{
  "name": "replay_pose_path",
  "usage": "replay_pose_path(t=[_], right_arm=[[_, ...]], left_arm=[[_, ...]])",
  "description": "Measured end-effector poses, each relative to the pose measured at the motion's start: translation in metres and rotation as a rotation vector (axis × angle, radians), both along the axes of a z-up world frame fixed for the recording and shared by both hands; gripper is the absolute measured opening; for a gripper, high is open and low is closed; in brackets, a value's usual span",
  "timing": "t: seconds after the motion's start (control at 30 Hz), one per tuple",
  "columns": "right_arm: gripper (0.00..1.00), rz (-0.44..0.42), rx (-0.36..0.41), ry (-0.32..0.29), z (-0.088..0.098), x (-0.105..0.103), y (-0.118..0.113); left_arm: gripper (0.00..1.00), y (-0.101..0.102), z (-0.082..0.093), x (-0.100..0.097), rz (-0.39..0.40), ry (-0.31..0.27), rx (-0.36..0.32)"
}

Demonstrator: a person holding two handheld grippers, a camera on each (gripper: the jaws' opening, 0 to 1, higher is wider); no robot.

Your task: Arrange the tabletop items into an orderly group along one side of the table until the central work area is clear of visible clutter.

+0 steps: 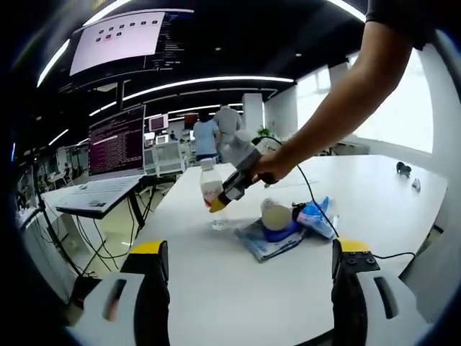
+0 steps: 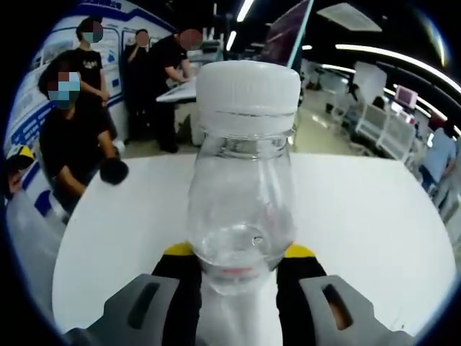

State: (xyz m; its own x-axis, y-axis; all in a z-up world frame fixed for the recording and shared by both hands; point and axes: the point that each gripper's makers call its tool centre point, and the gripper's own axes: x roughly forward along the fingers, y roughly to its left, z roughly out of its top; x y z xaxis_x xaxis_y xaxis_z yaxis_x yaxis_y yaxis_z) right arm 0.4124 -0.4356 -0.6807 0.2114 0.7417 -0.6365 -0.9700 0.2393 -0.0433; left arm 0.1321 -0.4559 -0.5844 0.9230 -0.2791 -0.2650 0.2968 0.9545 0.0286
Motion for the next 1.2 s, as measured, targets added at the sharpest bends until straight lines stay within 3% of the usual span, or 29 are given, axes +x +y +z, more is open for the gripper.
replay_pose_path(t=[0.63,1.2], right_arm=[[0.36,-0.008,0.017,-0.003,-0.010,0.028,0.027],[0.39,-0.050,0.045,-0.001,-0.015,0.051,0.033]], left_arm=[[0.93,-0.001,-0.002,0.001,-0.005,0.007,0.006],[0.92,-0.002,-0.003,0.000,-0.008,0.008,0.019]])
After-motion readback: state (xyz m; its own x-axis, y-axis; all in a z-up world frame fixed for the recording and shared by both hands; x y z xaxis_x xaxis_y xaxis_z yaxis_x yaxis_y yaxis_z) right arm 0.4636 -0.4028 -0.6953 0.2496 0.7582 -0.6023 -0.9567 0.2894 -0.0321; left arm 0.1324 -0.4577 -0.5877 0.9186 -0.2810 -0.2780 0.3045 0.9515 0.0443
